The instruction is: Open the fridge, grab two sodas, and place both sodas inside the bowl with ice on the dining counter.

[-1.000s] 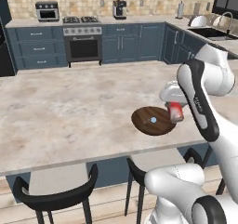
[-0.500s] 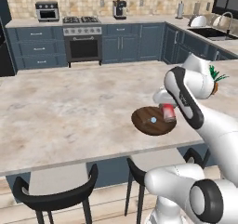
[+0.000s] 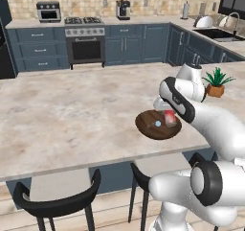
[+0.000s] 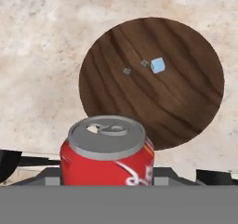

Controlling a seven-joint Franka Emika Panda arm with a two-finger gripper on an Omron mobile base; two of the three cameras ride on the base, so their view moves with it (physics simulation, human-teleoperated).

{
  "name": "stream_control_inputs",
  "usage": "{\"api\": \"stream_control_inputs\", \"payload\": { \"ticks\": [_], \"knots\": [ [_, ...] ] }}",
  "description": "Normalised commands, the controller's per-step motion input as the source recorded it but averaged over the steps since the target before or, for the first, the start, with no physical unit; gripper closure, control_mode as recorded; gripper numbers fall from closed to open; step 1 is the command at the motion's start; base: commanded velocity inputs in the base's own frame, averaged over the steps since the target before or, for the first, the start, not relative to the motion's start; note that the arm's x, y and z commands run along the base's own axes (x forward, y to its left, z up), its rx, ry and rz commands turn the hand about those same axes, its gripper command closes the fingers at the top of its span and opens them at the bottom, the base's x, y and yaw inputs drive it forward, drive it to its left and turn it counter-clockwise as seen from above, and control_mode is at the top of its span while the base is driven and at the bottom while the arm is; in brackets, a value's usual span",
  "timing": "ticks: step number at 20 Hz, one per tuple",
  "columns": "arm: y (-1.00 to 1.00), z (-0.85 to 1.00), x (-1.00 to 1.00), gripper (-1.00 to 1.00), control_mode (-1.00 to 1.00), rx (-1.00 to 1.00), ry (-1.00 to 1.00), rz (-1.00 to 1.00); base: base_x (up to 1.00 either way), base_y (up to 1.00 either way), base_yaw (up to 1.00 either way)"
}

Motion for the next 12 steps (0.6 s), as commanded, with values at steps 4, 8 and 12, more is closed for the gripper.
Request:
{"api": "stream_control_inputs", "payload": {
  "ticks": [4,8,12],
  "knots": [
    [-0.13,-0.36,0.38,1.00,-1.00,-0.04,0.05,0.00,0.00,0.00,0.00],
    [-0.08,-0.33,0.34,1.00,-1.00,-0.04,0.04,0.00,0.00,0.00,0.00],
    [-0.02,-0.17,0.24,1.00,-1.00,-0.01,0.05,0.00,0.00,0.00,0.00]
  ]
}}
